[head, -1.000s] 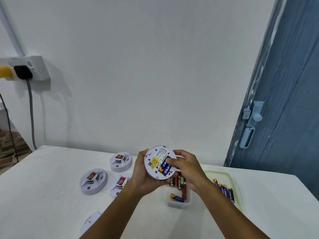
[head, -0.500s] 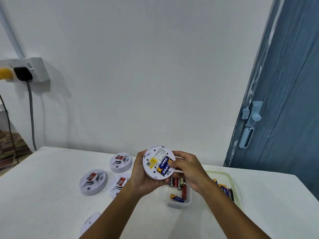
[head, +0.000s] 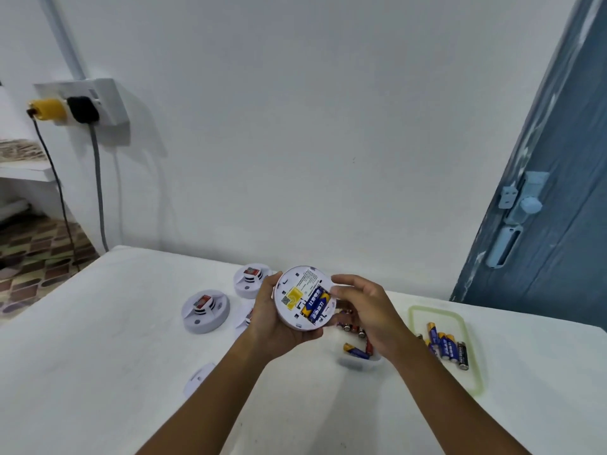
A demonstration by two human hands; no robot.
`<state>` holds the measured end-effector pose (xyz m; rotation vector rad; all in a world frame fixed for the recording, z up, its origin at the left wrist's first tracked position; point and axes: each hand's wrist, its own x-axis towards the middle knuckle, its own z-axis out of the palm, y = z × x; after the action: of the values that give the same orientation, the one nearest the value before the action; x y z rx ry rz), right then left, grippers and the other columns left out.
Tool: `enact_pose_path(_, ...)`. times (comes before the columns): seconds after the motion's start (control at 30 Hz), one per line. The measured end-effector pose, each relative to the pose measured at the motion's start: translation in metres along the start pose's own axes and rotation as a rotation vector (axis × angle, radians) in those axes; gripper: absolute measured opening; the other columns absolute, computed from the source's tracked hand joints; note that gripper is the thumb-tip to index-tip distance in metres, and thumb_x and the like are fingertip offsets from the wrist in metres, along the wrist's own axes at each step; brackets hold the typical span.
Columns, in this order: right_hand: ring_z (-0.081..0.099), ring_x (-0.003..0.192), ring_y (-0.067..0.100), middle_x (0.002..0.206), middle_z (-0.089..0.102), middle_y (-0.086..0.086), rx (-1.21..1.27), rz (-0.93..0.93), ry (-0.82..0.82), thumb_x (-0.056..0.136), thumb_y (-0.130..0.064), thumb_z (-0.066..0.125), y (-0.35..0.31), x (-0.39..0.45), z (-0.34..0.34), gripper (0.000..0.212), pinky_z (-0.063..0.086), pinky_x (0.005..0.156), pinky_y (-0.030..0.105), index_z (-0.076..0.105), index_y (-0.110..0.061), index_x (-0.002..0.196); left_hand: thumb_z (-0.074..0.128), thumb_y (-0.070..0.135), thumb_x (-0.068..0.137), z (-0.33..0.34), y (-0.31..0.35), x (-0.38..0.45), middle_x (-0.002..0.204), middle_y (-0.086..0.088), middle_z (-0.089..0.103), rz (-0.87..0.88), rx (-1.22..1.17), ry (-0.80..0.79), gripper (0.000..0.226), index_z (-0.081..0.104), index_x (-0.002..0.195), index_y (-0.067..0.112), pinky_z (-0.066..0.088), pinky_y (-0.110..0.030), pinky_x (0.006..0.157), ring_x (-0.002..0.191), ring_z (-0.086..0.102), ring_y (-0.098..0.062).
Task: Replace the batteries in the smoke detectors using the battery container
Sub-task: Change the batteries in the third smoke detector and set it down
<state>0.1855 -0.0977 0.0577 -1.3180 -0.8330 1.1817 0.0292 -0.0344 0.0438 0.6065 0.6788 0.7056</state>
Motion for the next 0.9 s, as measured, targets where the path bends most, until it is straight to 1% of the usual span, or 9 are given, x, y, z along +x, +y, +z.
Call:
enact_pose_path(0.17, 0.068, 0.087, 0.015, 0.093, 0.071, 0.0, -0.125, -0.037, 0.118, 0.087, -0.019, 0.066, 0.007, -0.008, 0.029, 0.02, 0.054, 0.073, 0.029, 0.066, -0.021, 0.107, 0.032, 0.059, 0.09, -0.043, 0.021, -0.009, 0.113, -0.028, 0.064, -0.003, 0.042, -0.003, 0.066, 0.069, 0.111, 0.008, 0.054, -0.038, 0.064, 0.083, 0.065, -0.046)
enact_pose_path(0.23, 0.066, 0.082, 0.013, 0.092, 0.07, 0.0, -0.186, -0.082, 0.171, 0.087, -0.017, 0.065, 0.011, -0.012, 0.046, 0.017, 0.052, 0.07, 0.027, 0.066, -0.022, 0.102, 0.034, 0.056, 0.091, -0.067, 0.032, -0.014, 0.116, -0.028, 0.064, 0.011, 0.052, -0.02, 0.063, 0.073, 0.107, 0.01, 0.05, -0.045, 0.079, 0.089, 0.064, -0.048)
enact_pose_path(0.3, 0.064, 0.074, 0.012, 0.084, 0.069, 0.001, -0.247, -0.111, 0.197, 0.086, -0.012, 0.065, 0.02, -0.014, 0.066, 0.015, 0.05, 0.066, 0.026, 0.066, -0.022, 0.096, 0.041, 0.054, 0.087, -0.095, 0.044, -0.02, 0.124, -0.028, 0.06, 0.003, 0.048, -0.013, 0.06, 0.069, 0.116, 0.01, 0.037, -0.056, 0.103, 0.101, 0.06, -0.051)
enact_pose_path(0.33, 0.063, 0.071, 0.012, 0.08, 0.068, 0.002, -0.267, -0.107, 0.195, 0.085, -0.01, 0.065, 0.026, -0.015, 0.078, 0.015, 0.049, 0.063, 0.026, 0.066, -0.021, 0.094, 0.043, 0.054, 0.086, -0.109, 0.051, -0.023, 0.127, -0.029, 0.058, -0.008, 0.038, -0.023, 0.061, 0.065, 0.121, 0.009, 0.035, -0.057, 0.105, 0.106, 0.057, -0.051)
enact_pose_path(0.4, 0.062, 0.066, 0.01, 0.076, 0.067, 0.003, -0.335, -0.085, 0.173, 0.083, -0.008, 0.066, 0.044, -0.015, 0.104, 0.014, 0.047, 0.061, 0.025, 0.067, -0.017, 0.094, 0.044, 0.055, 0.083, -0.139, 0.064, -0.029, 0.126, -0.028, 0.059, -0.047, 0.016, -0.07, 0.062, 0.067, 0.118, 0.008, 0.049, -0.051, 0.09, 0.107, 0.057, -0.052)
enact_pose_path(0.47, 0.061, 0.066, 0.008, 0.078, 0.068, 0.001, -0.476, -0.033, 0.131, 0.081, -0.008, 0.069, 0.064, -0.014, 0.129, 0.016, 0.047, 0.063, 0.023, 0.068, -0.013, 0.096, 0.053, 0.054, 0.078, -0.168, 0.072, -0.036, 0.124, -0.025, 0.061, -0.068, 0.026, -0.122, 0.059, 0.072, 0.112, 0.01, 0.053, -0.045, 0.081, 0.105, 0.06, -0.051)
enact_pose_path(0.57, 0.06, 0.077, 0.012, 0.093, 0.063, 0.0, -0.718, 0.072, -0.007, 0.073, -0.018, 0.08, 0.086, -0.015, 0.163, 0.034, 0.048, 0.067, 0.024, 0.065, -0.015, 0.103, 0.079, 0.05, 0.059, -0.208, 0.079, -0.045, 0.127, -0.024, 0.059, -0.093, 0.017, -0.198, 0.073, 0.068, 0.12, 0.011, 0.054, -0.046, 0.082, 0.108, 0.06, -0.048)
enact_pose_path(0.73, 0.051, 0.102, 0.018, 0.113, 0.049, -0.001, -1.17, 0.097, -0.14, 0.055, -0.04, 0.088, 0.105, -0.02, 0.202, 0.079, 0.049, 0.081, 0.034, 0.048, -0.022, 0.121, 0.09, 0.045, 0.049, -0.256, 0.077, -0.056, 0.123, -0.025, 0.061, -0.172, -0.06, -0.254, 0.081, 0.068, 0.118, 0.009, 0.055, -0.051, 0.082, 0.107, 0.061, -0.046)
enact_pose_path(0.9, 0.054, 0.089, 0.02, 0.104, 0.05, -0.001, -1.335, 0.129, -0.171, 0.06, -0.039, 0.083, 0.1, -0.017, 0.212, 0.065, 0.041, 0.064, 0.028, 0.047, -0.019, 0.11, 0.087, 0.046, 0.056, -0.274, 0.075, -0.057, 0.123, -0.026, 0.061, -0.158, -0.144, -0.295, 0.076, 0.067, 0.119, 0.007, 0.051, -0.054, 0.092, 0.108, 0.06, -0.047)
